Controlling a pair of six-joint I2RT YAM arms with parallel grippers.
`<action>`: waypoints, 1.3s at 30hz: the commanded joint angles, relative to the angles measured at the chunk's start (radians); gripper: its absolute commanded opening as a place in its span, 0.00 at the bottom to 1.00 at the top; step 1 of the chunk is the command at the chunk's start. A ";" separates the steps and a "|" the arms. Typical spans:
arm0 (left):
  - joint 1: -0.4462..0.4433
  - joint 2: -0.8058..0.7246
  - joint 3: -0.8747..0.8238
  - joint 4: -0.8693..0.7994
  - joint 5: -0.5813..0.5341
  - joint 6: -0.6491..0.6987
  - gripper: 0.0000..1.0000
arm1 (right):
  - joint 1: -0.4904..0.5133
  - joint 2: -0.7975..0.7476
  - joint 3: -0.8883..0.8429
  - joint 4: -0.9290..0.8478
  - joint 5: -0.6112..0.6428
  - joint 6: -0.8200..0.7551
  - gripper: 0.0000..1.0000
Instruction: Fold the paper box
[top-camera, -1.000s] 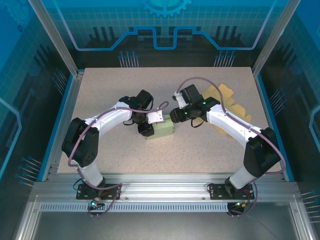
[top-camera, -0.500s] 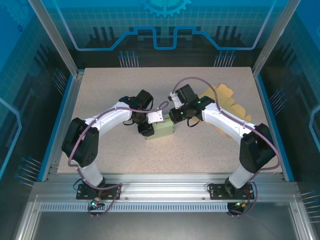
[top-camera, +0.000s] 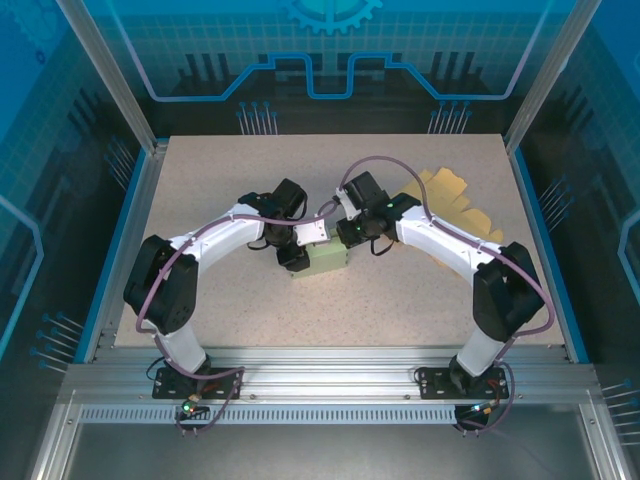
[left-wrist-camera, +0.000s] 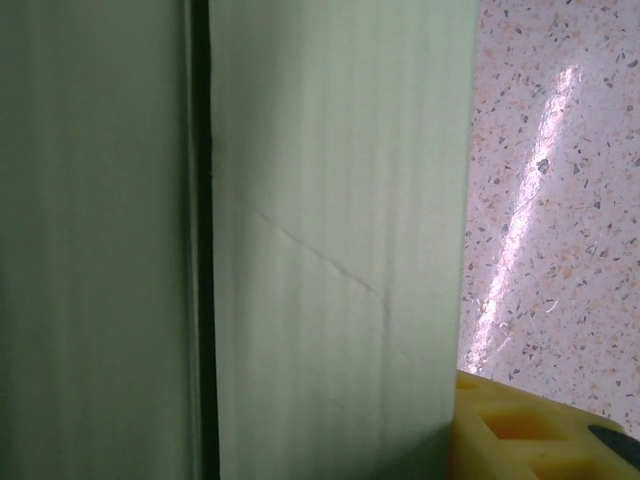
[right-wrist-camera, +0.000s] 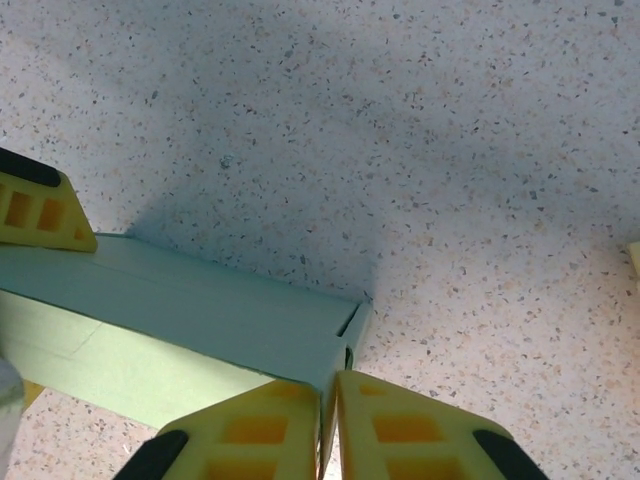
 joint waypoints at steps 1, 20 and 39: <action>0.003 0.008 0.004 0.007 -0.002 0.005 0.50 | 0.019 0.003 0.027 -0.009 0.007 -0.001 0.11; -0.002 0.001 -0.026 0.140 -0.088 -0.128 0.55 | 0.030 -0.022 -0.010 0.043 -0.057 0.166 0.04; -0.002 0.022 -0.021 0.136 -0.084 -0.138 0.54 | 0.054 0.031 -0.030 0.051 0.009 0.201 0.02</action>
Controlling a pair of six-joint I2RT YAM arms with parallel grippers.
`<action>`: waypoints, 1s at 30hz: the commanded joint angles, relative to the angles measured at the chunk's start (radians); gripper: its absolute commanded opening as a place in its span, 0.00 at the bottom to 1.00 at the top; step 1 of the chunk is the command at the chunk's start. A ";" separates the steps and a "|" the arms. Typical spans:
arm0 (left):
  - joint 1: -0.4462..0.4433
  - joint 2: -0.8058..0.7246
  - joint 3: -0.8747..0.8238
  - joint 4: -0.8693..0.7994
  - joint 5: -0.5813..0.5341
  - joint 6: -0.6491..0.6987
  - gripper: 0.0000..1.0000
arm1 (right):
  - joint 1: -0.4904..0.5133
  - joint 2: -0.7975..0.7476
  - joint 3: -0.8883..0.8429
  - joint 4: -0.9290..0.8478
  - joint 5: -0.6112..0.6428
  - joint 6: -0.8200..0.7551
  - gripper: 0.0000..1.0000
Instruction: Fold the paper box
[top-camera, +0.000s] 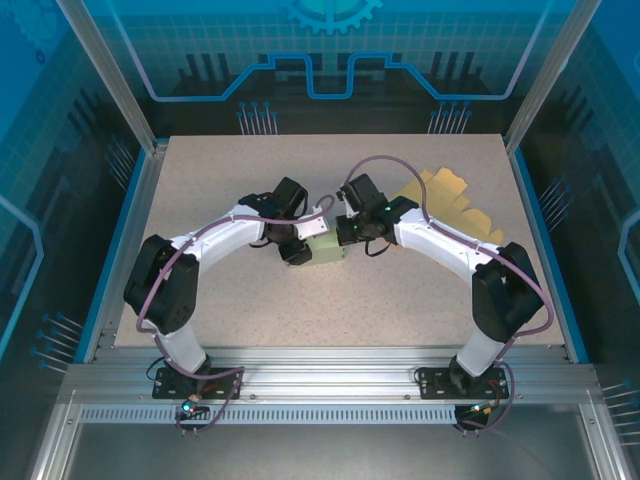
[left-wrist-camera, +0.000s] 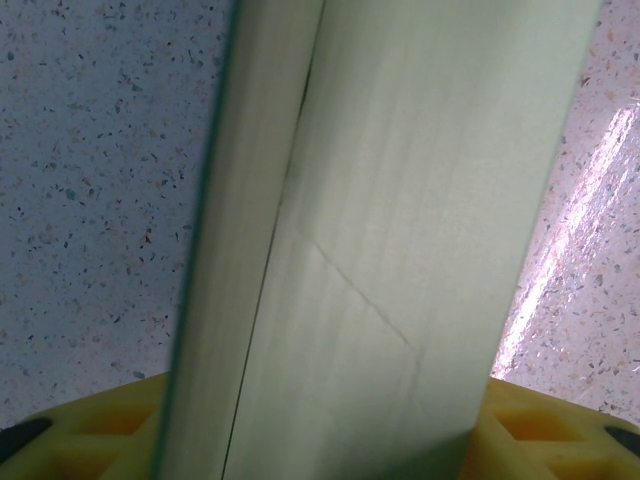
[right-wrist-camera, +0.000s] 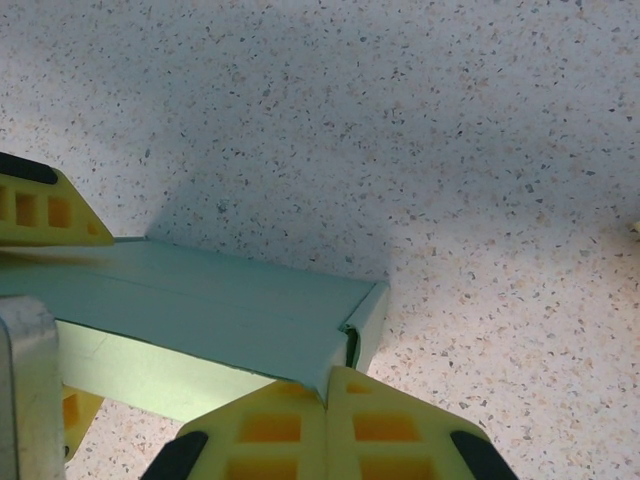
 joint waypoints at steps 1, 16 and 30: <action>-0.002 0.021 -0.005 0.032 0.007 -0.026 0.54 | 0.038 0.031 -0.006 -0.015 -0.039 0.024 0.01; 0.008 -0.042 -0.028 0.090 -0.022 -0.065 0.65 | 0.055 0.040 -0.022 -0.042 0.052 0.019 0.00; 0.028 -0.330 -0.188 0.252 0.039 -0.194 0.71 | 0.058 0.036 -0.002 -0.047 0.050 0.011 0.00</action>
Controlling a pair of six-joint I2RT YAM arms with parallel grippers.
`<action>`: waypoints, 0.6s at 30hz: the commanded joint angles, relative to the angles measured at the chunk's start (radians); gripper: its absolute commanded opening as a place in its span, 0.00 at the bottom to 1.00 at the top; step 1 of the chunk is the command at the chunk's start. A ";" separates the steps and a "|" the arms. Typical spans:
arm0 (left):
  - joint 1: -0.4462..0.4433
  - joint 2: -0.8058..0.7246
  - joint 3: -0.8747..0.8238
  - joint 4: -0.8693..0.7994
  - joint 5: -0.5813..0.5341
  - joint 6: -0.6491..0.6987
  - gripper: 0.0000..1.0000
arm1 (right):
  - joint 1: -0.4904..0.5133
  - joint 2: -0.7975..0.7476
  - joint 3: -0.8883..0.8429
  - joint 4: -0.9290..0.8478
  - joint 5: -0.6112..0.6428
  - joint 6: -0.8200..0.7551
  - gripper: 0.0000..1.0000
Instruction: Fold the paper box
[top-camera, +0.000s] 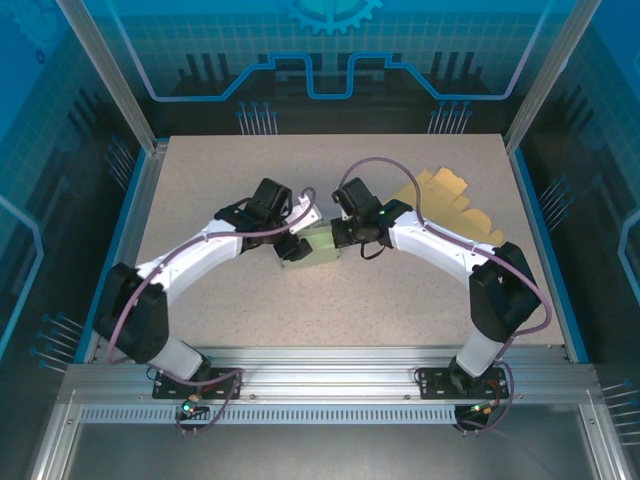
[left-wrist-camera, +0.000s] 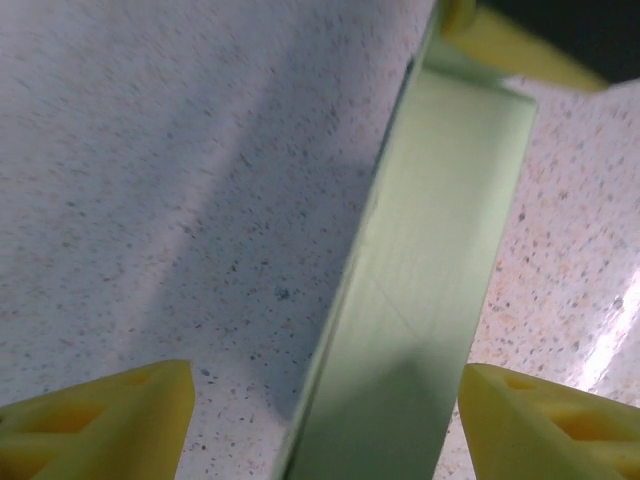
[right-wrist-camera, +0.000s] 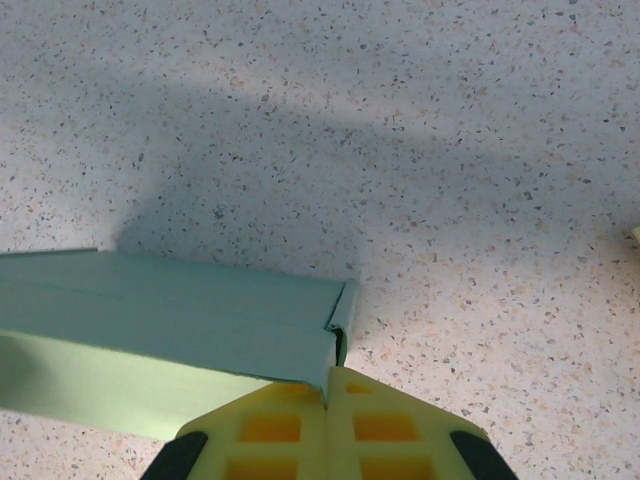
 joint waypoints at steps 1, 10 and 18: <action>0.017 -0.105 -0.041 0.064 0.025 -0.090 0.70 | 0.021 0.027 -0.001 -0.060 -0.018 0.001 0.00; 0.058 -0.215 -0.013 -0.192 -0.089 -0.482 0.54 | 0.033 0.027 0.016 -0.072 -0.014 -0.004 0.00; 0.058 -0.227 -0.083 -0.237 -0.066 -0.662 0.46 | 0.045 0.043 0.044 -0.088 -0.023 -0.015 0.00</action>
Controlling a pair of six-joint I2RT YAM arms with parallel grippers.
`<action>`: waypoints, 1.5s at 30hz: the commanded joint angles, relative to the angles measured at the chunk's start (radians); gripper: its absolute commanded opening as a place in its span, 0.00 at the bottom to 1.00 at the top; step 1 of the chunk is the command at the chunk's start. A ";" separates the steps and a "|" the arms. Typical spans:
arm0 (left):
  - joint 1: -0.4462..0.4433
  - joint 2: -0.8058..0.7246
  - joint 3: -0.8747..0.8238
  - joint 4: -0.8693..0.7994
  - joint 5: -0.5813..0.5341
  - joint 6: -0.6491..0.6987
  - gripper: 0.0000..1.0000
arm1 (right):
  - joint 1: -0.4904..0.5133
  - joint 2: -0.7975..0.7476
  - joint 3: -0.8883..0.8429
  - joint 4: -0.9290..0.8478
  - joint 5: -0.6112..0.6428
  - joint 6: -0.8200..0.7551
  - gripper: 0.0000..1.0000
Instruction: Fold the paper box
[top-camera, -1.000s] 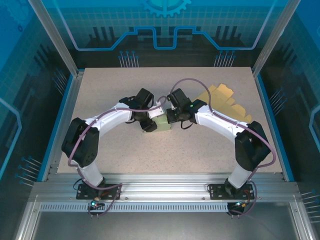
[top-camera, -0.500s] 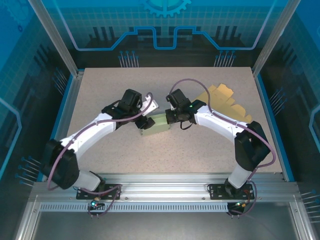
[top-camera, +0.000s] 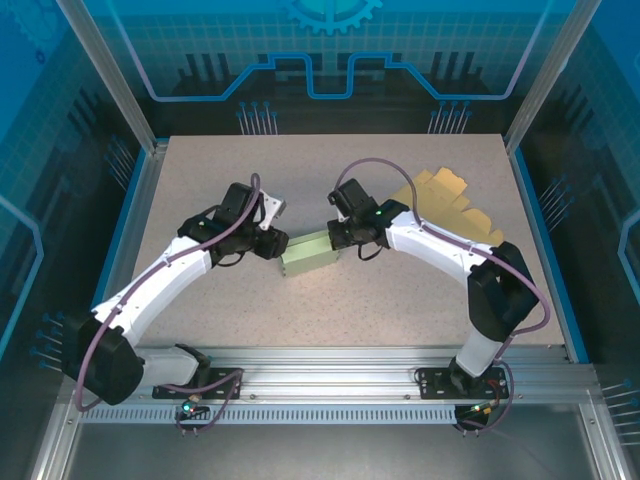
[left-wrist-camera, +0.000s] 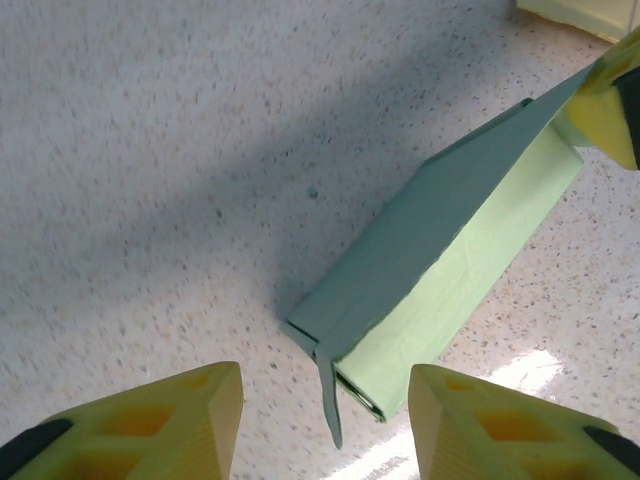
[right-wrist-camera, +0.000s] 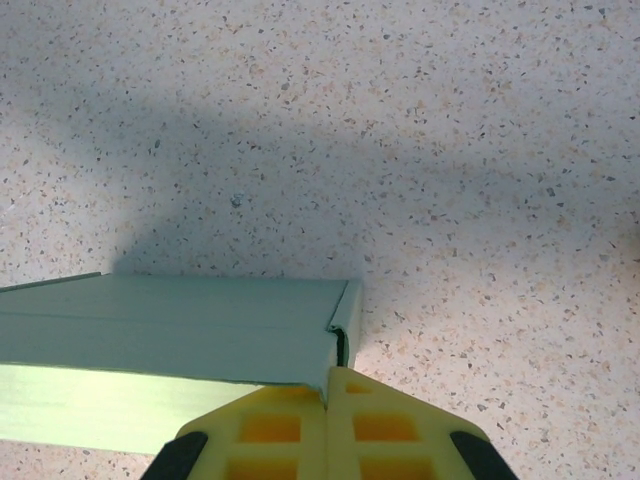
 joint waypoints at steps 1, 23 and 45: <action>0.003 -0.005 -0.032 -0.048 0.001 -0.117 0.45 | 0.023 0.033 0.024 -0.065 -0.021 -0.013 0.00; 0.003 0.094 0.028 -0.123 0.104 -0.154 0.08 | 0.031 0.050 0.039 -0.069 -0.029 -0.019 0.00; 0.003 0.120 0.101 -0.184 0.012 -0.137 0.18 | 0.033 0.053 0.053 -0.078 -0.028 -0.024 0.00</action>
